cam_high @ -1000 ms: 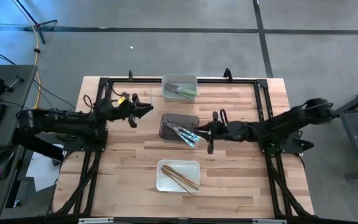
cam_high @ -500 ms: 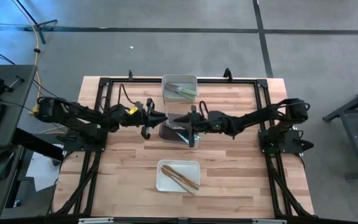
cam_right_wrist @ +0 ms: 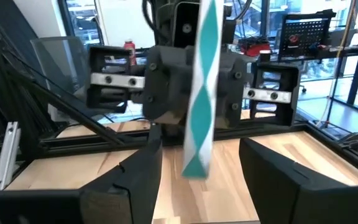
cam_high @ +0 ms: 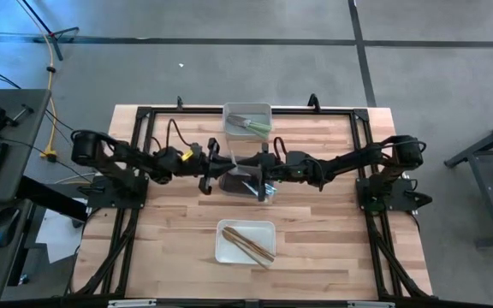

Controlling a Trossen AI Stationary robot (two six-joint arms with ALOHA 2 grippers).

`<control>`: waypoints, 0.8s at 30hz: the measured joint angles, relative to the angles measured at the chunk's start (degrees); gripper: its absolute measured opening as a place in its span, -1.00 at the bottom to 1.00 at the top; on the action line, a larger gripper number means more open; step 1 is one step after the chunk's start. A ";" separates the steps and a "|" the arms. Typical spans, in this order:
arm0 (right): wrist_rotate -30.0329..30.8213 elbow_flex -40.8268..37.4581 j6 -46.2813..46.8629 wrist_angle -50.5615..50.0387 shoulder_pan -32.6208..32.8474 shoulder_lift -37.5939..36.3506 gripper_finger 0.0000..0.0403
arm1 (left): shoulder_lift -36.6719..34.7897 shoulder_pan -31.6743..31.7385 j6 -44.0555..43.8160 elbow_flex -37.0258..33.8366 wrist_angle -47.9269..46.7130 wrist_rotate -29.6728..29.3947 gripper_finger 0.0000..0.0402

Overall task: Sort silverware by color (type)
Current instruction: Put the blue patterned knife into the black bin

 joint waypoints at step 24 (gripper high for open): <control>3.80 -0.07 -0.81 -13.05 0.18 -3.90 -0.88 | 4.13 -0.29 3.59 4.39 -6.05 0.37 -0.51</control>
